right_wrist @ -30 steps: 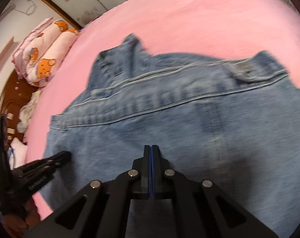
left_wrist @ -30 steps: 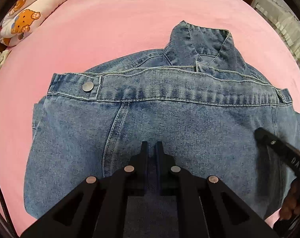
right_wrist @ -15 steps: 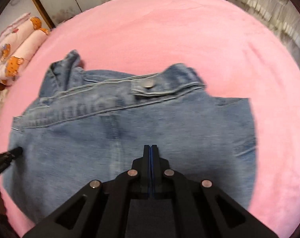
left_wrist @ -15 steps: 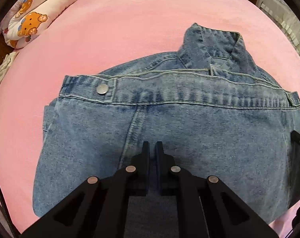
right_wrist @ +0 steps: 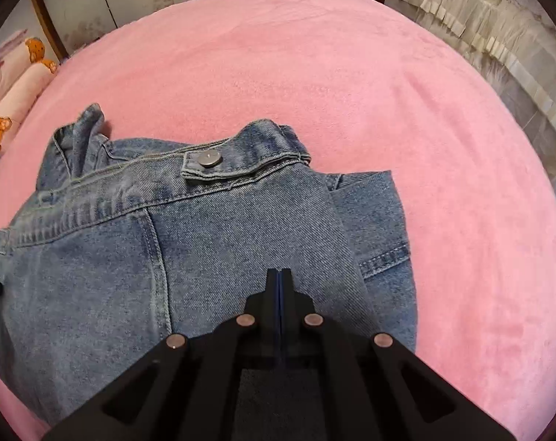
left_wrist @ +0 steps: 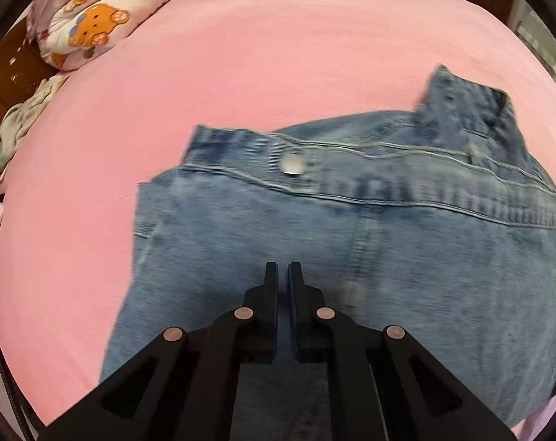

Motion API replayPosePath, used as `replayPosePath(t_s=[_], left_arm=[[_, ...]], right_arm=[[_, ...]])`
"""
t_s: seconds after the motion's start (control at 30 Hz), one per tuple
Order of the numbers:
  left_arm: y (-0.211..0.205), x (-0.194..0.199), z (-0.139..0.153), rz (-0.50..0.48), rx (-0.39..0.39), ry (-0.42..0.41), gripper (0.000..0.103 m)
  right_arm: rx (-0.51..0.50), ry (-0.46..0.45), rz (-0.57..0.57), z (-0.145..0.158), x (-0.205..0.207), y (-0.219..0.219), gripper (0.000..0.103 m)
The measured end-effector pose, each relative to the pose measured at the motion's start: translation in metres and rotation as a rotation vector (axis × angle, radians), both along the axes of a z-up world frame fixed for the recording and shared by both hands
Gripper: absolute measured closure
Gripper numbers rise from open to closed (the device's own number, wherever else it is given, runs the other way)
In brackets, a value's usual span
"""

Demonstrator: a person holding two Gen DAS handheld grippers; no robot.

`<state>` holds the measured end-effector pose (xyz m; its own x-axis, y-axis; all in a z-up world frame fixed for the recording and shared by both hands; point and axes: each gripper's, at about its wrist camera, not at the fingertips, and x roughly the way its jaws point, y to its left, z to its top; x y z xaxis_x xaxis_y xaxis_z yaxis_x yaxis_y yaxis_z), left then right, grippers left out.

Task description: Fold large clothes

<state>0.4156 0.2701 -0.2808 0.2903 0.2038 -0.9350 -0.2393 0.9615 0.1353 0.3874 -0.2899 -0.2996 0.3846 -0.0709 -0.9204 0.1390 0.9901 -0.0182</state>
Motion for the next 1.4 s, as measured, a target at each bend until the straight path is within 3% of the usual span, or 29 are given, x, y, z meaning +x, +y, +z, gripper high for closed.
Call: replayPosePath(t_s=[0.17, 0.33, 0.53, 0.6, 0.77, 0.87, 0.97, 1.07, 1.13, 1.27, 1.3, 1.4], left_arm=[[0.038, 0.001, -0.007, 0.026, 0.056, -0.006, 0.098], [0.08, -0.003, -0.02, 0.046, 0.134, 0.014, 0.098], [0.111, -0.008, -0.009, 0.077, 0.2, 0.008, 0.097], [0.12, -0.013, 0.002, 0.098, 0.139, -0.017, 0.097], [0.13, -0.032, 0.026, 0.126, -0.163, -0.072, 0.088], [0.118, -0.038, 0.025, 0.084, -0.367, -0.078, 0.083], [0.084, -0.047, 0.014, 0.034, -0.521, -0.055, 0.081], [0.058, -0.053, -0.001, -0.004, -0.555, -0.026, 0.081], [0.046, -0.055, -0.012, 0.004, -0.534, -0.019, 0.081], [0.043, -0.065, -0.015, 0.034, -0.496, -0.072, 0.082], [0.05, -0.068, -0.016, 0.058, -0.438, -0.07, 0.082], [0.056, -0.085, -0.018, 0.045, -0.406, -0.074, 0.082]], right_arm=[[-0.132, 0.014, 0.003, 0.001, -0.006, 0.016, 0.103], [-0.182, 0.023, -0.093, 0.005, -0.013, 0.009, 0.103], [-0.163, 0.02, -0.194, 0.021, -0.016, 0.011, 0.103], [-0.11, 0.005, -0.195, 0.028, -0.018, 0.019, 0.103], [0.133, 0.022, -0.07, 0.032, -0.029, 0.076, 0.103], [0.307, 0.056, 0.06, 0.021, -0.041, 0.126, 0.103], [0.445, 0.105, 0.17, 0.003, -0.056, 0.18, 0.103], [0.452, 0.09, 0.244, -0.004, -0.067, 0.207, 0.103], [0.44, 0.092, 0.24, -0.008, -0.065, 0.207, 0.103], [0.515, 0.113, 0.186, -0.014, -0.061, 0.173, 0.103], [0.51, 0.103, 0.177, -0.013, -0.061, 0.161, 0.103], [0.396, 0.094, 0.127, -0.006, -0.065, 0.125, 0.103]])
